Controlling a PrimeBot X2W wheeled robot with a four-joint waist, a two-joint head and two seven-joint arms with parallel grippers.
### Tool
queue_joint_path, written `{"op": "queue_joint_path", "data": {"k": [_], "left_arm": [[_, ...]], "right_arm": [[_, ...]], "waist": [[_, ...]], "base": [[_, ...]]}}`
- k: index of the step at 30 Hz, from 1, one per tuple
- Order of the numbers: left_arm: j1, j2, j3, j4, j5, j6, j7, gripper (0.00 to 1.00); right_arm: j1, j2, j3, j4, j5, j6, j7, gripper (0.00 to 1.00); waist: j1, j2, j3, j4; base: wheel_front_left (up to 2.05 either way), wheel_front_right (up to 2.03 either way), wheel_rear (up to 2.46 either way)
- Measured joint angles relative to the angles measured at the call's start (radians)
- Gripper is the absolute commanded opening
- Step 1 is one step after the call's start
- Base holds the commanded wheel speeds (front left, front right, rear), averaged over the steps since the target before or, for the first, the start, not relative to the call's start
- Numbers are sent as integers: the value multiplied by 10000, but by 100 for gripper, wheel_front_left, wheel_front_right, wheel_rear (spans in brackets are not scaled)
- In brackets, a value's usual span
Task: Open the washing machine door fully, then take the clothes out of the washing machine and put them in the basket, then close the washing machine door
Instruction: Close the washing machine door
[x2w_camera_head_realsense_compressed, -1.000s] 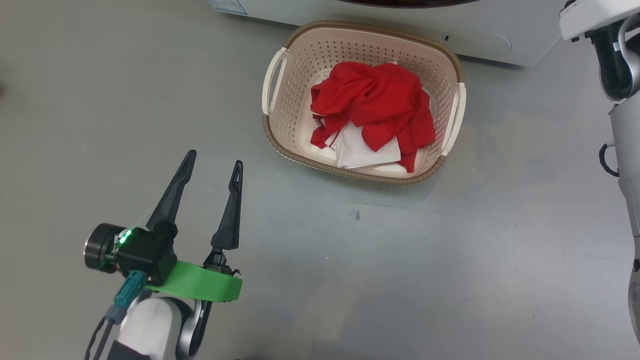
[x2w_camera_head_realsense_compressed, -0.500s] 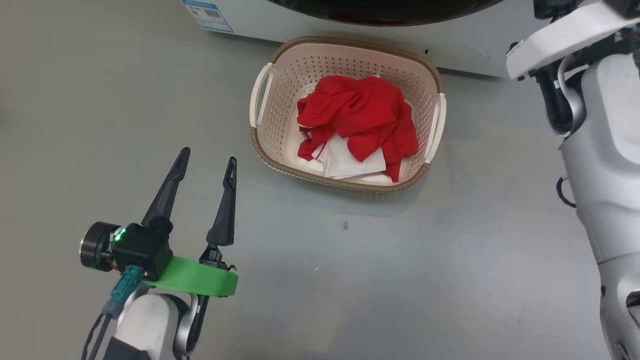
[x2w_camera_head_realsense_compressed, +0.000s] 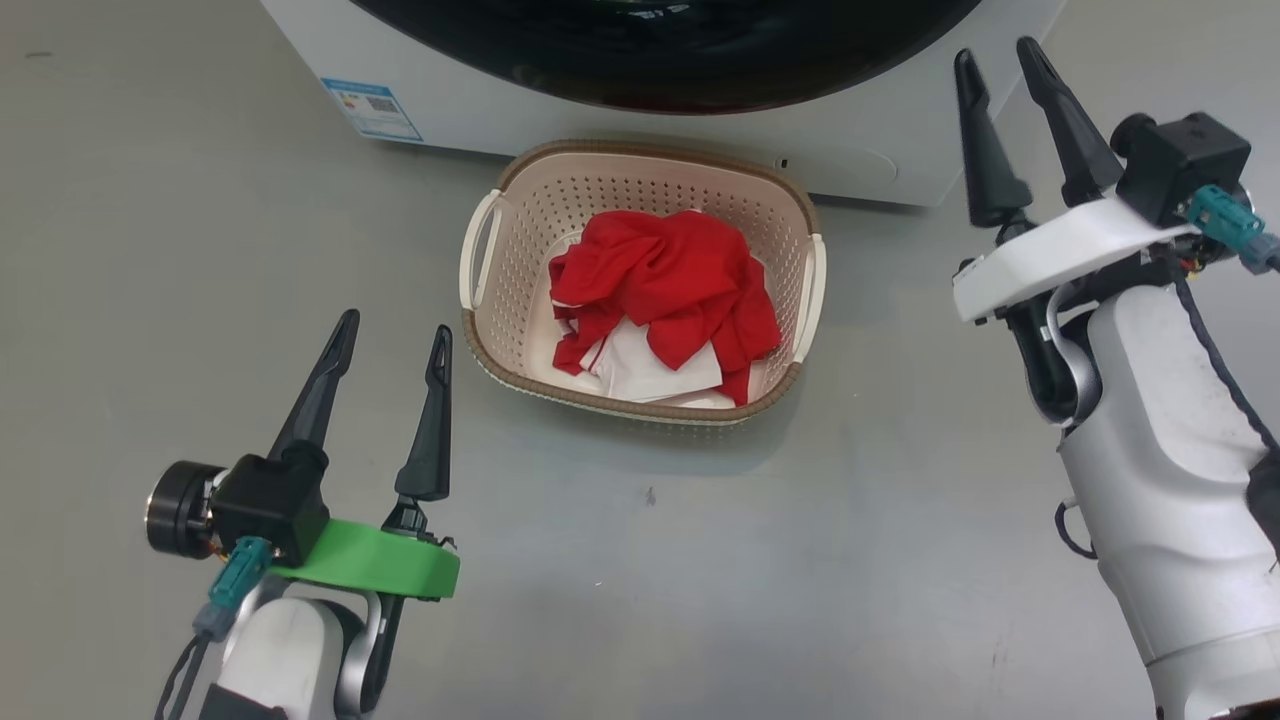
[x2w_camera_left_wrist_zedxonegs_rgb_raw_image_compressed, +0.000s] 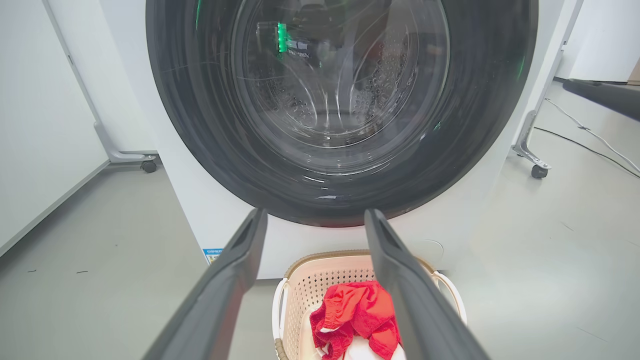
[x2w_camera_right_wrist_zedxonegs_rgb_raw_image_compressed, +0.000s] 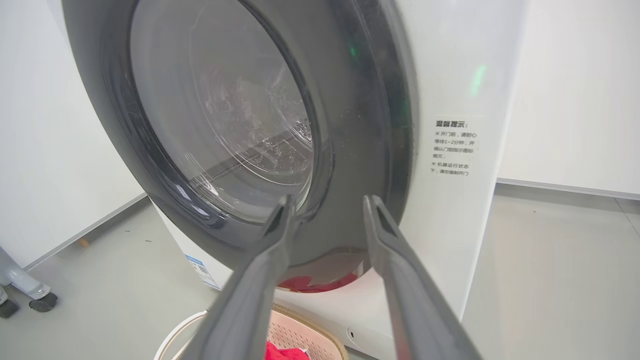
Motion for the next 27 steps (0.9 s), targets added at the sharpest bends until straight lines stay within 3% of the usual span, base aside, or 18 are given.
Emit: {"op": "queue_joint_path", "data": {"k": [27], "left_arm": [[1506, 186, 420, 587, 2, -25, 2, 100]], "right_arm": [[4753, 681, -598, -1879, -2, -92, 2, 100]], "waist": [[0, 0, -2044, -1563]], "base": [[0, 0, 0]]}}
